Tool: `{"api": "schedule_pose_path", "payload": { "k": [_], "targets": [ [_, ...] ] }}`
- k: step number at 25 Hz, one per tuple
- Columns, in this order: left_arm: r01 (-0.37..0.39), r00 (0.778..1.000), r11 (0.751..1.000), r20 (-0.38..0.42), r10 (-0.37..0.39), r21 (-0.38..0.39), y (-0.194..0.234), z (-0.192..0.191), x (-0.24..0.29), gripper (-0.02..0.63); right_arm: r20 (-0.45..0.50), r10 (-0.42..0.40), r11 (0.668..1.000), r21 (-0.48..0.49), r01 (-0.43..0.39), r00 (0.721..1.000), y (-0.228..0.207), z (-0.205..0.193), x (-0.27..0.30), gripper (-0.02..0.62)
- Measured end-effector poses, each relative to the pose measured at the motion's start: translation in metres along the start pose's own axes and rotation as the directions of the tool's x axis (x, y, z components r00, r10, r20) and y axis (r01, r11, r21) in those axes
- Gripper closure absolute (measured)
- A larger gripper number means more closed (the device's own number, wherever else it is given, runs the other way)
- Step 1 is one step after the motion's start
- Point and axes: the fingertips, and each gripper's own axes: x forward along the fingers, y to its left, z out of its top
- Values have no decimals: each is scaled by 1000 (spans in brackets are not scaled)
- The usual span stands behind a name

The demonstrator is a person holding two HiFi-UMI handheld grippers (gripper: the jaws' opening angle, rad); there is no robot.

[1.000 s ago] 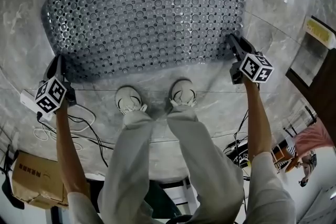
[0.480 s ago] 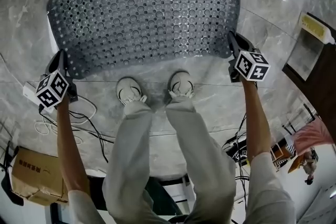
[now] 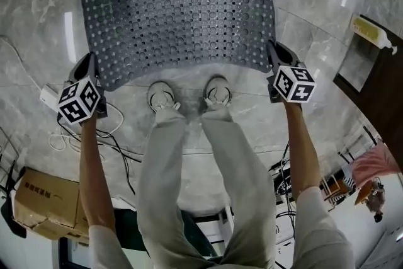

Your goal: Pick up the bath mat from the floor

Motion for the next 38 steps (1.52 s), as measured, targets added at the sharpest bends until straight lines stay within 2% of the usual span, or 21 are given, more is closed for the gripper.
{"api": "schedule_pose_path", "payload": {
  "k": [14, 23, 38],
  "targets": [
    [84, 996, 996, 41, -83, -8, -75, 52, -63, 586, 14, 28, 1000, 0, -28, 1000, 72, 46, -53, 572],
    [121, 991, 993, 57, -121, 19, -119, 74, -109, 586, 9, 82, 994, -70, -81, 997, 121, 69, -97, 574],
    [138, 990, 990, 38, -138, 5, -148, 84, -194, 586, -24, 124, 989, -83, -126, 992, 164, 97, -178, 574]
  ]
}}
